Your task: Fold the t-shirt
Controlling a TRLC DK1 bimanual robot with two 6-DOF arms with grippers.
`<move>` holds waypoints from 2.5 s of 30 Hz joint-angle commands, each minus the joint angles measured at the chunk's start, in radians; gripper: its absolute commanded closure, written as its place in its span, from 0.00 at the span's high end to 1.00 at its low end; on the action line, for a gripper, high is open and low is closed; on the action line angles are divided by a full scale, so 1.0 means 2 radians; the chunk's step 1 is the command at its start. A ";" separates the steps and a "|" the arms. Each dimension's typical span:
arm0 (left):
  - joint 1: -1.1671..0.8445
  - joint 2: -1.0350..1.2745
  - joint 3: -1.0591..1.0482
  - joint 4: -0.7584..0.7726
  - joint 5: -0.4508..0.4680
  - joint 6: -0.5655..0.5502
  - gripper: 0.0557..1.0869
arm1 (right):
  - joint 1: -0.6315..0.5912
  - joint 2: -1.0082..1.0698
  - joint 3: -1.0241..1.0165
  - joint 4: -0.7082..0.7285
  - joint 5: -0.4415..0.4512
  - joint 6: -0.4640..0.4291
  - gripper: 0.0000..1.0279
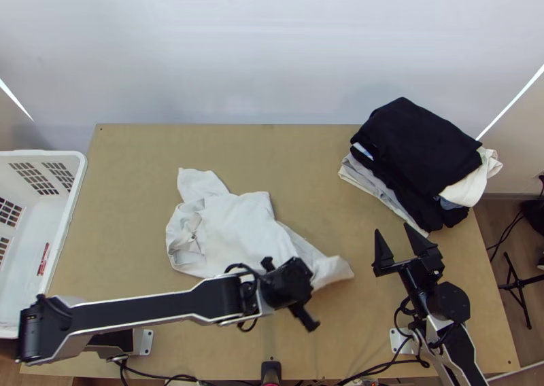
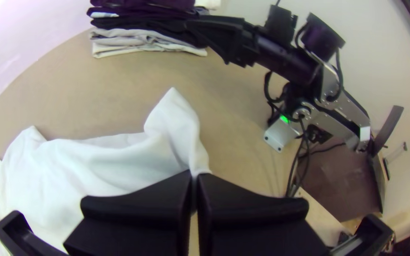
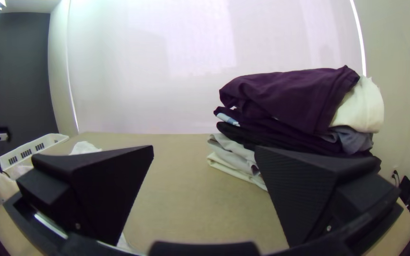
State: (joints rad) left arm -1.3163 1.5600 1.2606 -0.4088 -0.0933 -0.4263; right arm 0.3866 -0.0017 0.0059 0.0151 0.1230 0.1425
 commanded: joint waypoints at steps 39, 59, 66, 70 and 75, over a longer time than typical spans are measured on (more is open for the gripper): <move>0.698 -0.114 -0.118 0.017 0.001 0.129 0.96 | 0.000 0.000 0.000 0.000 0.000 0.000 0.96; 0.798 -0.272 -0.175 -0.129 0.047 0.144 0.96 | 0.026 0.000 0.000 -0.002 -0.009 0.036 0.96; 0.773 -0.265 -0.188 -0.113 0.050 0.123 0.96 | 0.035 0.000 0.000 -0.001 -0.009 0.036 0.96; 0.747 -0.256 -0.202 -0.097 0.050 0.103 0.96 | 0.063 -0.001 0.000 0.003 -0.009 0.063 0.96; 0.734 -0.247 -0.208 -0.069 0.050 0.100 0.96 | 0.073 0.007 0.012 -0.004 -0.008 0.040 0.96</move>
State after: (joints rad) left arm 0.1940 1.0466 0.8665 -0.6003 0.0074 -0.2031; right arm 0.5026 -0.0029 0.0067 0.0128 0.1047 0.2356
